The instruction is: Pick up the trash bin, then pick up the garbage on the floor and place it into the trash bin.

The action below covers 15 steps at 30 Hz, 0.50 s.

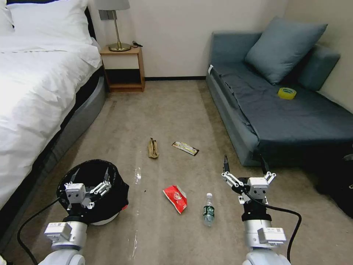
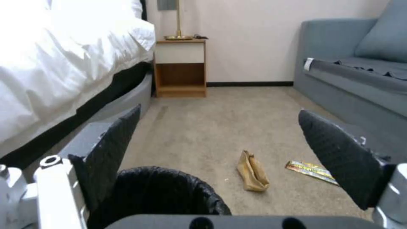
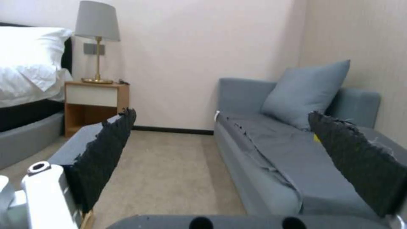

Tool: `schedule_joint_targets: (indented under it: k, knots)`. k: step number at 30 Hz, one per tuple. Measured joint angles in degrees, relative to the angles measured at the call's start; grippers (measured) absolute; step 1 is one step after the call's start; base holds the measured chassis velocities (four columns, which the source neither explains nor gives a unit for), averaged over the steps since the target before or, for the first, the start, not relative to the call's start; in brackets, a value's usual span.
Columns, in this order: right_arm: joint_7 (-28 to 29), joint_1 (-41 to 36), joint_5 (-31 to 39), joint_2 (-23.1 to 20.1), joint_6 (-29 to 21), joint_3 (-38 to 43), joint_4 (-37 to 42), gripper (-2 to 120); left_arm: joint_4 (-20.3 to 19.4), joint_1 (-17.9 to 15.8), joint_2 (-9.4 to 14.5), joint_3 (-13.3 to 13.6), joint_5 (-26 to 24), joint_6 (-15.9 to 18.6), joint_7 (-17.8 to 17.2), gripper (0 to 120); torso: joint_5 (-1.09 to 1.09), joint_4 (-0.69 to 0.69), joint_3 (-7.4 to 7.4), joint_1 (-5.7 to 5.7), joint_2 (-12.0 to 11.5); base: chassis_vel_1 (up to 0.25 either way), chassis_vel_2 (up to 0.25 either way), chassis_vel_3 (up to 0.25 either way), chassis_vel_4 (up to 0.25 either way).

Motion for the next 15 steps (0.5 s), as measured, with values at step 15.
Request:
schedule_joint_targets:
  k: [15]
  knots:
    - [0.0, 0.05, 0.03, 0.05, -0.3, 0.07, 0.0, 100, 0.0, -0.02, -0.01, 0.02, 0.03, 0.03, 0.0, 100, 0.0, 0.0, 0.0, 0.0, 0.0, 0.0, 0.0, 0.0, 0.0]
